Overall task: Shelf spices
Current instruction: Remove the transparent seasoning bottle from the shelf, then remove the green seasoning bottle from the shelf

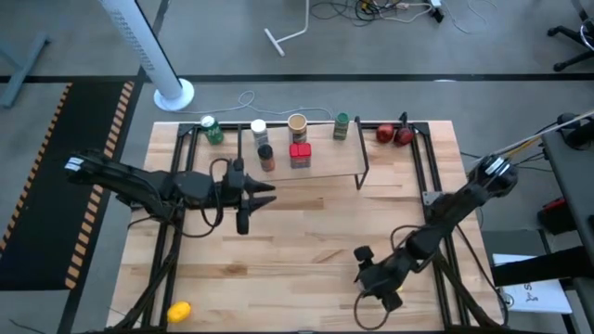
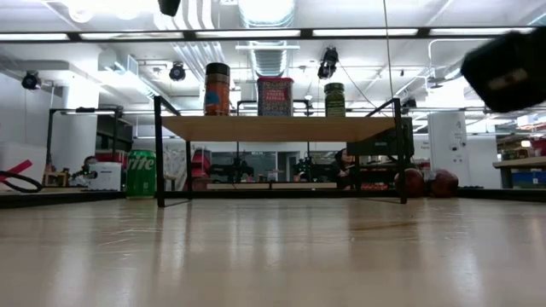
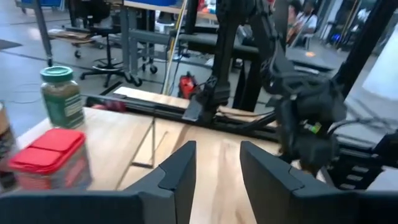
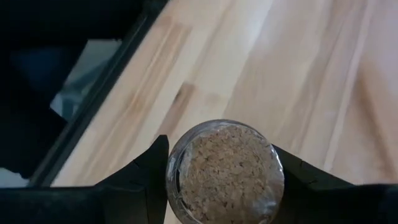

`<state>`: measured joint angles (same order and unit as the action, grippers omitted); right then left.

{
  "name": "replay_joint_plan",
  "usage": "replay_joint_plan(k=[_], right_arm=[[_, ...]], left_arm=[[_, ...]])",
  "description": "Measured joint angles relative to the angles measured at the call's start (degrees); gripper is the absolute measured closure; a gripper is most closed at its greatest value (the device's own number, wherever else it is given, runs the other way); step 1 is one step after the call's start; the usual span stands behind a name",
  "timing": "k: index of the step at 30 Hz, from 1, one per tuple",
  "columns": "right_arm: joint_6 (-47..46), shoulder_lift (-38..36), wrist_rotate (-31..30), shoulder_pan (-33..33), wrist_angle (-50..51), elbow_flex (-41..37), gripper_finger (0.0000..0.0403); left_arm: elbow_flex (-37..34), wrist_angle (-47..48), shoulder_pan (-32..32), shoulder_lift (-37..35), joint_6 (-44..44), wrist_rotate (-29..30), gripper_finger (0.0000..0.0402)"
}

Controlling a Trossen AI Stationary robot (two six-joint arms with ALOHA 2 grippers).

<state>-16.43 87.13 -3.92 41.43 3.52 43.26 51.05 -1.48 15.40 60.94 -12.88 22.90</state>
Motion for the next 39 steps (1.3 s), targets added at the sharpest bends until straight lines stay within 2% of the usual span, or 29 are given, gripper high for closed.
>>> replay_joint_plan(k=[9, 16, 23, 31, 36, 39], right_arm=[[0.5, 4.9, 0.4, 1.7, 0.0, 0.6, 0.0228], [-0.6, 7.4, -0.6, 3.4, 0.0, 0.6, 0.0229], [-5.7, 8.1, -0.8, 3.3, 3.1, 0.7, 0.0161], [-8.8, 2.4, -1.2, 3.3, 8.5, 2.3, 0.0096], [-9.0, -2.6, -1.4, 3.2, 17.0, 6.8, 0.0081], [-5.9, -6.2, -5.1, 2.8, 22.9, 10.9, 0.0081]], left_arm=[[0.0, -9.3, 3.3, 4.4, -1.4, 0.0, 0.0293], [0.0, -10.9, 5.0, 6.8, -3.1, 0.0, 0.0297], [0.0, -14.6, 6.5, 8.1, -2.9, 0.1, 0.0294], [0.0, -17.1, 8.0, 9.0, -1.8, 0.1, 0.0291], [0.0, -18.3, 8.2, 9.0, -1.5, 0.4, 0.0285], [0.0, -18.9, 8.2, 9.0, -1.1, 0.6, 0.0283]])
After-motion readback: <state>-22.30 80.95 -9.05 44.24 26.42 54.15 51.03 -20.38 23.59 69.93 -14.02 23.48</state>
